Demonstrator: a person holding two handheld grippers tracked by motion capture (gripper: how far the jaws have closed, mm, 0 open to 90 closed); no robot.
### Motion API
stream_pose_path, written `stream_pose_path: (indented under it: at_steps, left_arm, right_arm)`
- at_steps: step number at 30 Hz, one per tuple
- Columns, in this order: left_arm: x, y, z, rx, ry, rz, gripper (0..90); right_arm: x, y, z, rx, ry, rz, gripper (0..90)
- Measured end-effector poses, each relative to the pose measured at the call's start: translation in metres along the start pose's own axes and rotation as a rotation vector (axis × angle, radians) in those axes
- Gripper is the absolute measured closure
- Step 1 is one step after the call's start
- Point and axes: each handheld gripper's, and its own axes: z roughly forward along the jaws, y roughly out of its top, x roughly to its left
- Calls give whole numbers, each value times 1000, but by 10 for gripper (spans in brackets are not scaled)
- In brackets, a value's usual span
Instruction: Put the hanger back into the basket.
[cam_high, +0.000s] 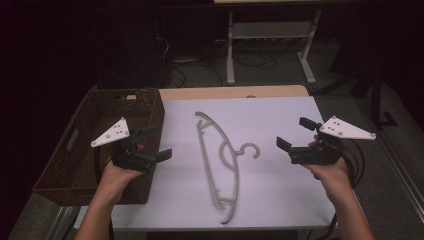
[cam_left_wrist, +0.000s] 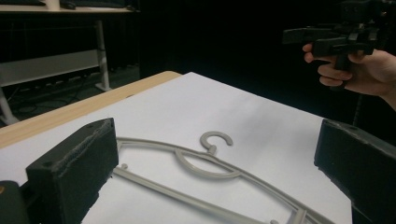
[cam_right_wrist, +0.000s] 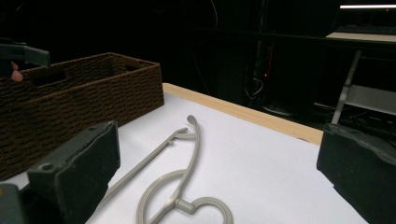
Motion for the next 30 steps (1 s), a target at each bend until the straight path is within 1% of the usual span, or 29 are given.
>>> stream_pose_path:
  at_steps: [2,7,8,9,11,12,13,14,15,16,17,18,19,20,21,22,23,24,25,28,29,30]
  left_arm:
    - [-2,1,3,8,1,-4,0]
    - [-10,1,10,38,-11,7,0]
    - [-14,0,15,39,-21,7,0]
    - [-14,0,15,39,-21,7,0]
    - [-18,-1,21,52,-34,7,0]
    - [-20,-2,24,56,-40,8,0]
    - [-22,-3,27,56,-49,6,0]
    - [-24,-4,30,62,-57,6,0]
    - [-25,-5,33,70,-60,7,0]
    - [-27,-7,36,75,-69,10,0]
    - [-28,-9,38,78,-74,6,0]
    - [-29,-11,41,86,-76,2,0]
    - [-30,-13,43,91,-82,1,0]
    - [-31,-15,45,100,-87,2,0]
    - [-32,-17,47,104,-92,3,0]
    - [-33,-19,49,108,-93,2,0]
    - [-33,-21,51,112,-98,-2,0]
    - [-34,-22,53,115,-100,-8,0]
    - [-34,-24,55,117,-104,-6,0]
    - [-34,-29,59,133,-112,-10,0]
    - [-34,-31,60,137,-113,-8,0]
    - [-35,-33,62,142,-116,-13,0]
  right_arm:
    - [0,0,0,8,-5,7,0]
    - [1,0,3,29,-8,6,0]
    - [2,-1,5,46,-9,4,0]
    - [3,-1,7,55,-6,4,0]
    - [7,-3,11,84,-4,-1,0]
    - [7,-3,11,84,-4,-1,0]
    - [9,-3,13,99,-4,-12,0]
    - [13,-5,18,126,8,-18,20]
    - [13,-5,18,126,8,-18,20]
    - [15,-6,20,140,18,-22,38]
    - [17,-8,23,158,24,-17,48]
    - [21,-12,29,190,34,3,81]
    - [22,-14,32,207,43,12,113]
    - [22,-14,32,207,43,12,113]
    - [24,-16,35,230,49,21,136]
    - [27,-21,42,264,69,39,172]
    - [27,-21,42,264,69,39,172]
    - [31,-26,49,300,87,43,226]
    - [31,-26,49,300,87,43,226]
    - [39,-34,59,339,124,38,376]
    - [47,-39,66,376,157,32,503]
    - [51,-41,69,393,179,25,554]
